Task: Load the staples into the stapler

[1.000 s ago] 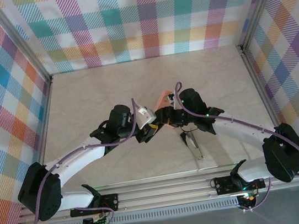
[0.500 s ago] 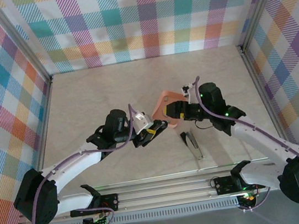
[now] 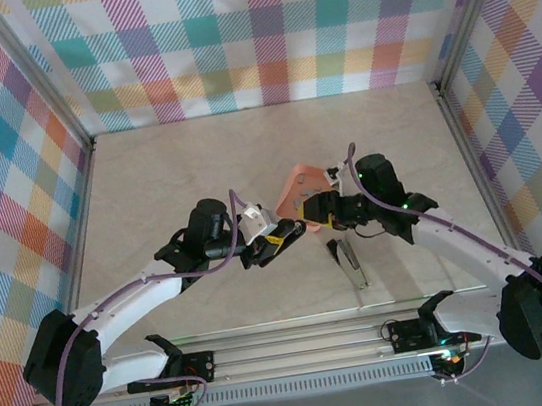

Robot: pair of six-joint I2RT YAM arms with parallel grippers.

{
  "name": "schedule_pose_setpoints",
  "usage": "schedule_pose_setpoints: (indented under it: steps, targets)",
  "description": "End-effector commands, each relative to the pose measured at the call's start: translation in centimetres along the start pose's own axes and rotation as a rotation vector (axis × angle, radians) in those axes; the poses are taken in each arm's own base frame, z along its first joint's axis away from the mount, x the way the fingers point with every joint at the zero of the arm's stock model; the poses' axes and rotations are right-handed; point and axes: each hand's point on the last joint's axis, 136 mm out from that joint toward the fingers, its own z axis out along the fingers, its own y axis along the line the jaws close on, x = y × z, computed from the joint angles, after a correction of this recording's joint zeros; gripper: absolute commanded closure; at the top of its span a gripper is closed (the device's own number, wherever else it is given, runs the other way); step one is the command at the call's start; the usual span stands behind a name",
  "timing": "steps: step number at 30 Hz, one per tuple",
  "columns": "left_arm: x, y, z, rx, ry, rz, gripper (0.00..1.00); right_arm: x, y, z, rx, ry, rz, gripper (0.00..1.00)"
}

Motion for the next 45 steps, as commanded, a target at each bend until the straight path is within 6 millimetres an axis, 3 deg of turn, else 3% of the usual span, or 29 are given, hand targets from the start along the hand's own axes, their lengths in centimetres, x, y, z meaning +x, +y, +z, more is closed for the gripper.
schedule_pose_setpoints:
  steps: [1, 13, 15, 17, 20, 28, 35, 38, 41, 45]
  targets:
    - [-3.7, 0.2, -0.9, -0.003, -0.133, 0.074, 1.0, 0.6, -0.2, 0.1, -0.014, 0.03, 0.032, 0.47]
    - [-5.0, 0.2, -1.3, -0.005, -0.175, 0.084, 1.0, 1.4, -1.8, 1.2, -0.005, 0.071, 0.087, 0.53]
    - [-5.5, 0.2, -1.5, -0.009, -0.193, 0.084, 1.0, 1.8, -3.3, 1.4, 0.042, 0.073, 0.11, 0.55]
    - [-6.1, 0.1, -1.8, -0.01, -0.217, 0.089, 1.0, 2.5, -6.3, 1.5, 0.136, 0.061, 0.154, 0.58]
    - [-7.1, 0.3, -2.6, -0.029, -0.26, 0.096, 1.0, 3.9, -9.3, 1.7, 0.183, 0.063, 0.215, 0.6]
    - [-10.1, 0.0, -5.4, -0.033, -0.384, 0.108, 1.0, 5.3, -12.0, 2.0, 0.24, 0.072, 0.241, 0.62]
    - [-11.6, 0.7, -6.9, -0.105, -0.427, 0.103, 1.0, 4.6, -9.9, 2.1, 0.169, 0.071, 0.147, 0.57]
    - [-11.3, 1.0, -7.0, -0.132, -0.399, 0.11, 1.0, 3.9, -8.8, 1.3, 0.171, 0.049, 0.075, 0.52]
    - [-10.6, 1.1, -6.8, -0.14, -0.354, 0.123, 1.0, 2.9, -6.0, 0.2, 0.127, 0.018, -0.005, 0.43]
    - [-9.3, 1.4, -6.2, -0.146, -0.299, 0.125, 1.0, 1.4, -1.1, -1.4, 0.02, -0.027, -0.092, 0.41]
